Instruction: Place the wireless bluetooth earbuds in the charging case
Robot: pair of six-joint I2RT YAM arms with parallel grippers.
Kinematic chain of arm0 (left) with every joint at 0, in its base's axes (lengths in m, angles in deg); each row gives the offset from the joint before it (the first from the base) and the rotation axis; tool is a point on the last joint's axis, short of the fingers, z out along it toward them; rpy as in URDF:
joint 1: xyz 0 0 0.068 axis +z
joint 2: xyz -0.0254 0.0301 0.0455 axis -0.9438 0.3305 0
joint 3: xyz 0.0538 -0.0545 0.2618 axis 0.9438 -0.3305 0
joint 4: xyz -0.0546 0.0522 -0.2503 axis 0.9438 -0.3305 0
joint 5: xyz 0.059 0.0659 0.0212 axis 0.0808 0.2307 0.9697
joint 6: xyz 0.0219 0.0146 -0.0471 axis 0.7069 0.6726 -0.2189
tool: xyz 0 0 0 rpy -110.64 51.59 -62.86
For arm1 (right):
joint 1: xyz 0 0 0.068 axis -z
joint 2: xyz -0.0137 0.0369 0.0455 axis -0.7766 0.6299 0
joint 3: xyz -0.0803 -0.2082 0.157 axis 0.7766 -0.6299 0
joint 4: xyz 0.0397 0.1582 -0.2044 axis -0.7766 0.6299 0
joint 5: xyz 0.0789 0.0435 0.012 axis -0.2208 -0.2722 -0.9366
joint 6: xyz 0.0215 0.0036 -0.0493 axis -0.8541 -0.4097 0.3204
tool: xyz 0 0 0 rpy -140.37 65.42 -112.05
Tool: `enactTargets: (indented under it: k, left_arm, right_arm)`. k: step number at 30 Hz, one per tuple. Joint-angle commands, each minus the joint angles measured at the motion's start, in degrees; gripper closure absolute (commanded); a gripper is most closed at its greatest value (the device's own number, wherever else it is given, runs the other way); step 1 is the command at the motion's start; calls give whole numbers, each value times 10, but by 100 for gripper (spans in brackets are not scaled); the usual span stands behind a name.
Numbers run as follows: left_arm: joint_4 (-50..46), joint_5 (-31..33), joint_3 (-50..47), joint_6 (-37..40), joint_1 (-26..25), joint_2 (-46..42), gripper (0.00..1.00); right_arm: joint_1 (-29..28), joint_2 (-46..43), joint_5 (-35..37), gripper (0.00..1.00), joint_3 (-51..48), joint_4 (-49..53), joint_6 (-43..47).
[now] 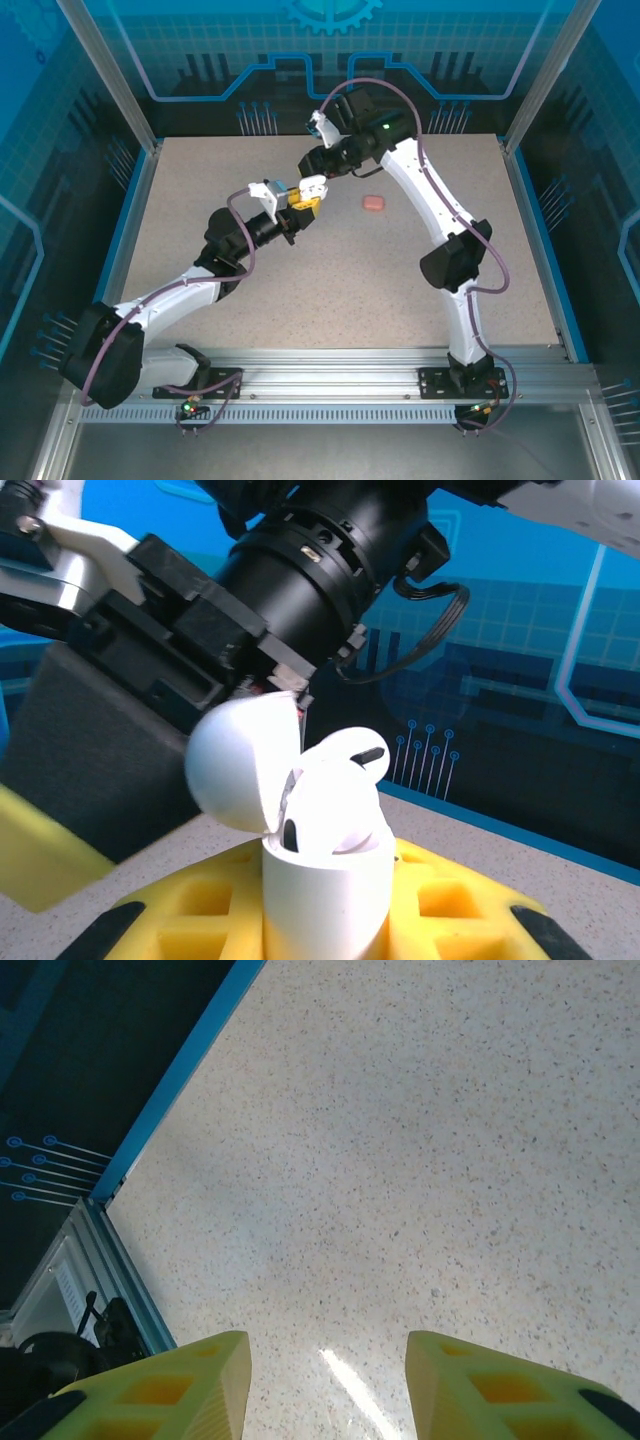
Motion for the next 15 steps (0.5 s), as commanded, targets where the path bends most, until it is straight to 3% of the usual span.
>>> enactTargets:
  k: [1,8,15]
  left_arm:
    - [10,6,15,10,0,1,100]
    - [12,6,12,9,-1,2,100]
    - [14,5,9,5,0,5,100]
  right_arm:
    - [-9,-69,1,55,-26,2,16]
    - [-9,-132,56,54,-101,-38,-1]
    - [3,-155,144,47,-119,-75,-60]
